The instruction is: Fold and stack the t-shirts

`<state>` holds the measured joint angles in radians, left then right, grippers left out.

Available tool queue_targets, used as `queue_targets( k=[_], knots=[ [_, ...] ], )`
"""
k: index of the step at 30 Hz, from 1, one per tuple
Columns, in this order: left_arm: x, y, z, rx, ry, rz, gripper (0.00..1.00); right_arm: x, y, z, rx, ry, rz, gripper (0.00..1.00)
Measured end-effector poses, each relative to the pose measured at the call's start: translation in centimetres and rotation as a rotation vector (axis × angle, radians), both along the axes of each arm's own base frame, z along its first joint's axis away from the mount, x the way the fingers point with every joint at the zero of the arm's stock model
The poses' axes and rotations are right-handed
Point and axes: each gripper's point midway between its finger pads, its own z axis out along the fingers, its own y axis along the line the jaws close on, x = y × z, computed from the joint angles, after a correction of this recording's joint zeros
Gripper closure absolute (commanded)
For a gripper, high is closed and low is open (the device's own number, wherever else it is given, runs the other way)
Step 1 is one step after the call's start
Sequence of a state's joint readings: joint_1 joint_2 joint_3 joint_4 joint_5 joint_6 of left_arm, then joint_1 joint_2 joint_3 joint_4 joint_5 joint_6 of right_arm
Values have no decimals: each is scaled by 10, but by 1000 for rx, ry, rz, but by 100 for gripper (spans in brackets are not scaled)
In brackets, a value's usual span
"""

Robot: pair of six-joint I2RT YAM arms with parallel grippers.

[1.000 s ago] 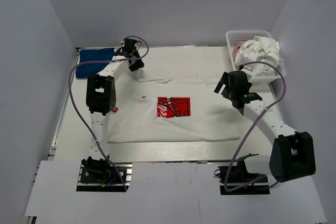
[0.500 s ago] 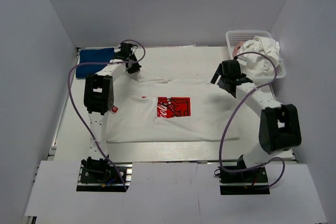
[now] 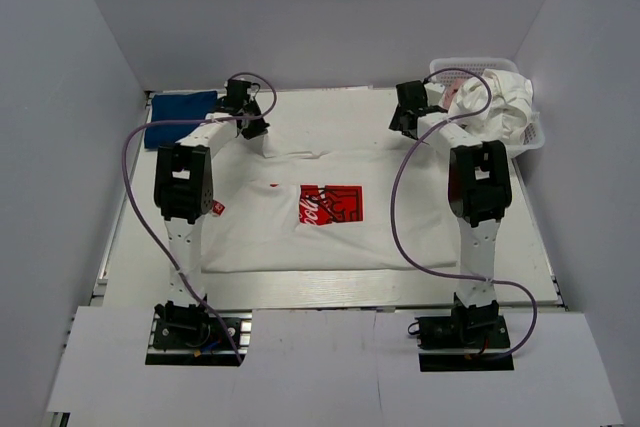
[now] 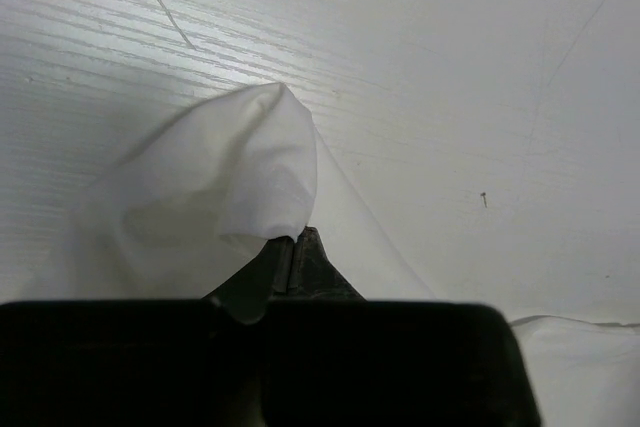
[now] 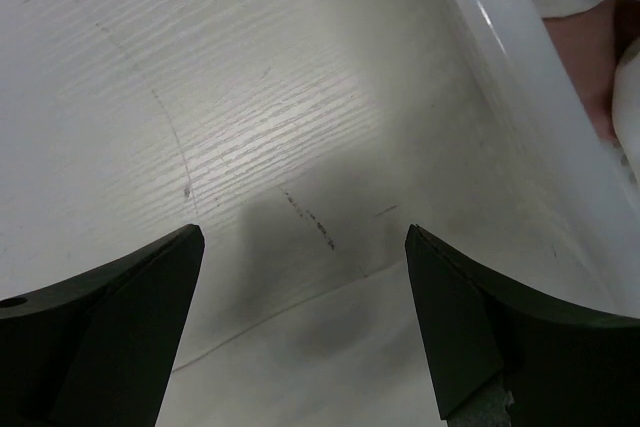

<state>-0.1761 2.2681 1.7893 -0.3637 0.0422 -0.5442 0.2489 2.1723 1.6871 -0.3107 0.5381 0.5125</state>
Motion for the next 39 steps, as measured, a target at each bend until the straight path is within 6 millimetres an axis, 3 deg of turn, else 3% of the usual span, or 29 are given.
queue_targets(
  k=[7,12,15,20,21,24,26,28,31,39],
  knots=[
    [-1,-4,12,-18,-19,-22,100,-8,-9,-9,-48,59,-26,14],
    [-7,-5,7,-21,-4,-28,100,-11,-12,-18,-68,95,-37,16],
    [-12,-4,5,-19,8,-28,100,-15,-14,-31,-83,133,-40,22],
    [-21,-2,13,-18,3,-26,100,-15,-16,-38,-93,150,-51,43],
    [-23,0,17,-15,-1,-23,100,-16,-16,-39,-95,154,-52,58],
    [-29,2,30,-13,-19,-18,100,-19,-18,-41,-101,167,-59,76],
    [-33,3,38,-14,-33,-16,100,-21,-19,-42,-104,174,-66,72],
    [-35,4,43,-16,-47,-15,100,-22,-21,-41,-115,174,-69,49],
    [-38,4,48,-16,-58,-14,100,-20,-24,-38,-143,171,-55,36],
    [-43,5,48,-17,-63,-15,100,-21,-31,-34,-203,184,-30,31]
  ],
)
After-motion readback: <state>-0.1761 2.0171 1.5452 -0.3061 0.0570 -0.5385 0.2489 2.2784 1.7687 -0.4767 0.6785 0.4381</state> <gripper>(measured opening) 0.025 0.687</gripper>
